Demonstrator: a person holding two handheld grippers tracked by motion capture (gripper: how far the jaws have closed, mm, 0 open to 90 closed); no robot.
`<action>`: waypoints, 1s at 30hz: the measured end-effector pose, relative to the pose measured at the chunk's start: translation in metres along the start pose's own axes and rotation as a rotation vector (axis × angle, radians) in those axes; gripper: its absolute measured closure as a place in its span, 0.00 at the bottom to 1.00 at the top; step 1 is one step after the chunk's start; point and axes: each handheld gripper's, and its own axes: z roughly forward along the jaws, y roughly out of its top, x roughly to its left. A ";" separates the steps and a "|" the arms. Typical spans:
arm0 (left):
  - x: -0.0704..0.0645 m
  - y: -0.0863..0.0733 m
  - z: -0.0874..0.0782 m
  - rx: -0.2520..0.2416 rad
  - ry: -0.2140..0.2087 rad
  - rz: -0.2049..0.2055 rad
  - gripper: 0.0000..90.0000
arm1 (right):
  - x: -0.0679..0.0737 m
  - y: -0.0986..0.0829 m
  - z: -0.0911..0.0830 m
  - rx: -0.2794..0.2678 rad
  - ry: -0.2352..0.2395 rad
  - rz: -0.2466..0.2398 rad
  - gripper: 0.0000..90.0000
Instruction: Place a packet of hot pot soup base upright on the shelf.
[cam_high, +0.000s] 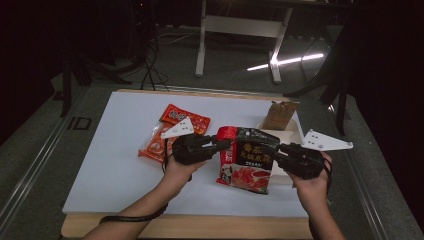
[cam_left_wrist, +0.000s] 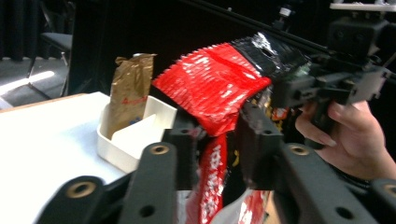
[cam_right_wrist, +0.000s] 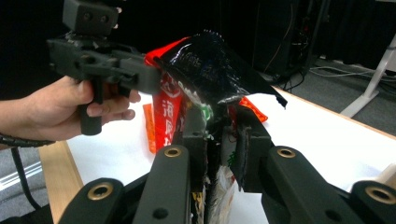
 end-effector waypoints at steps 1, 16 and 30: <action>-0.002 0.000 0.000 0.007 0.018 0.017 0.53 | -0.001 0.002 -0.001 -0.003 -0.005 -0.005 0.86; 0.005 -0.007 -0.027 0.048 0.071 0.013 0.05 | -0.012 0.016 -0.010 -0.043 -0.036 -0.009 0.85; 0.011 -0.030 -0.064 0.130 0.126 0.133 0.05 | -0.033 0.025 -0.010 -0.061 -0.076 0.012 0.85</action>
